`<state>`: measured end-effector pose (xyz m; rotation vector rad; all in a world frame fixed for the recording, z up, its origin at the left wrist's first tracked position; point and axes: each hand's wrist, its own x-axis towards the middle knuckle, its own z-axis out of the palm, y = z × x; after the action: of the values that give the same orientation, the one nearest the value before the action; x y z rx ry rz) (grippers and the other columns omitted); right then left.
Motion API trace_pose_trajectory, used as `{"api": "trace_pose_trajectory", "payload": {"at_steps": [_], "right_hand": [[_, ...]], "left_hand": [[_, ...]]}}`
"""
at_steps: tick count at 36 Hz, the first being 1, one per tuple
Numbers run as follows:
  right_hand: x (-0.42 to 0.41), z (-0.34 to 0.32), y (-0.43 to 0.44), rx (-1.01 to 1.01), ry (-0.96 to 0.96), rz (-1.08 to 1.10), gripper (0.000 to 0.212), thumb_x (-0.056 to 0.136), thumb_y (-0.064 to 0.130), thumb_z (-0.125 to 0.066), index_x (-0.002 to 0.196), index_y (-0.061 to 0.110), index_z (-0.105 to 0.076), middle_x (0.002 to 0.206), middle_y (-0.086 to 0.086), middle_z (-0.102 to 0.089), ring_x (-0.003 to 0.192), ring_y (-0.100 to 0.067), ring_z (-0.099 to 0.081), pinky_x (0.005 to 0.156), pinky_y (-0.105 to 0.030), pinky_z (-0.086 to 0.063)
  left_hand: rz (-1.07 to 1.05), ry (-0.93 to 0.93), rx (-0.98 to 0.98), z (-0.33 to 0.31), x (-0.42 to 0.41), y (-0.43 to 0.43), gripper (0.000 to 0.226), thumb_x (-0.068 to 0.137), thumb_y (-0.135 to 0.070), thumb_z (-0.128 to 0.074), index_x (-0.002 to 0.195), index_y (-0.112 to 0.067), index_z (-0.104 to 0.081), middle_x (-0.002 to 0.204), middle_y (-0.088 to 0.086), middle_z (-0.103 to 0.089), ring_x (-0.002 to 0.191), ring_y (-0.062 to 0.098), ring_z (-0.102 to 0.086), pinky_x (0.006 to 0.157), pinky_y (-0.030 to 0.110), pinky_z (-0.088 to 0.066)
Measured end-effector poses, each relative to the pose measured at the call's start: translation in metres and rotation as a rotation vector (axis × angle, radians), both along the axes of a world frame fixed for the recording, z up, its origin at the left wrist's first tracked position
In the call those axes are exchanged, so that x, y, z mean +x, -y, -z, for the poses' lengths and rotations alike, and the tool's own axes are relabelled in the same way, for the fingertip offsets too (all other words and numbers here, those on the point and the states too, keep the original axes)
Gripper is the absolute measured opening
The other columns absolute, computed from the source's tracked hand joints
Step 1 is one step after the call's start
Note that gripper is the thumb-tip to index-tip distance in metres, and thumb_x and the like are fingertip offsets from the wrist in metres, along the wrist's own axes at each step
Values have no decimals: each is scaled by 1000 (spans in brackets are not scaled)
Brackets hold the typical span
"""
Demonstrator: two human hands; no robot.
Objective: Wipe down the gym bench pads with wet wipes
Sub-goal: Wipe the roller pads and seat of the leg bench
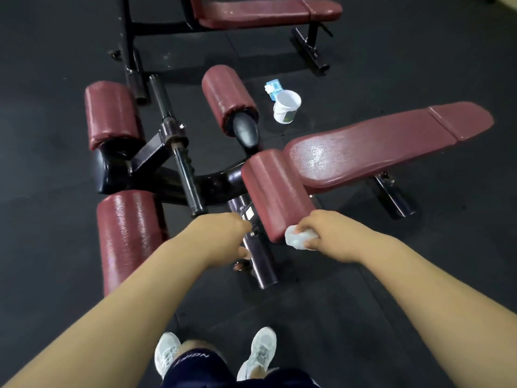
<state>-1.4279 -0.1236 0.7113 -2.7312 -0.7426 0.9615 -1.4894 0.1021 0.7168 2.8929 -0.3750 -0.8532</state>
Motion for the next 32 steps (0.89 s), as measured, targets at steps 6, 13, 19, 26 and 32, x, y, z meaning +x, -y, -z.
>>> {"api": "trace_pose_trajectory", "payload": {"at_steps": [6, 13, 19, 26, 32], "right_hand": [[24, 11, 16, 153, 85, 68, 32, 89, 14, -54, 118, 26, -60, 108, 6, -48, 100, -14, -52, 90, -31, -45], [53, 37, 5, 373, 177, 98, 27, 84, 1, -60, 106, 16, -68, 100, 4, -52, 97, -15, -52, 88, -27, -43], [76, 50, -21, 453, 317, 40, 27, 73, -4, -61, 94, 9, -71, 91, -5, -59, 81, -28, -58, 68, -39, -54], [128, 56, -62, 498, 435, 26, 24, 79, 7, -51, 90, 4, -72, 88, -14, -60, 72, -33, -57, 61, -42, -52], [168, 55, -88, 488, 389, 146, 28, 81, 12, -47, 94, 2, -70, 88, -7, -56, 75, -14, -51, 70, -36, -49]], "left_hand": [[-56, -52, 17, 9, 18, 19, 46, 90, -47, -55, 126, -19, -50, 126, -2, -52, 113, 21, -53, 87, 40, -50], [-188, -38, -82, 21, 62, 8, 51, 89, -47, -56, 131, -20, -47, 128, -2, -49, 115, 21, -52, 88, 39, -49], [-317, 6, -228, 37, 102, -6, 72, 84, -51, -61, 141, -16, -35, 140, 2, -37, 118, 22, -51, 92, 35, -46], [-377, -13, -329, 52, 120, -15, 88, 83, -50, -63, 149, -15, -18, 153, -2, -18, 129, 20, -42, 100, 33, -40], [-407, -26, -371, 56, 121, -14, 84, 84, -49, -62, 149, -15, -20, 149, -5, -17, 114, 14, -53, 94, 29, -42]]}}
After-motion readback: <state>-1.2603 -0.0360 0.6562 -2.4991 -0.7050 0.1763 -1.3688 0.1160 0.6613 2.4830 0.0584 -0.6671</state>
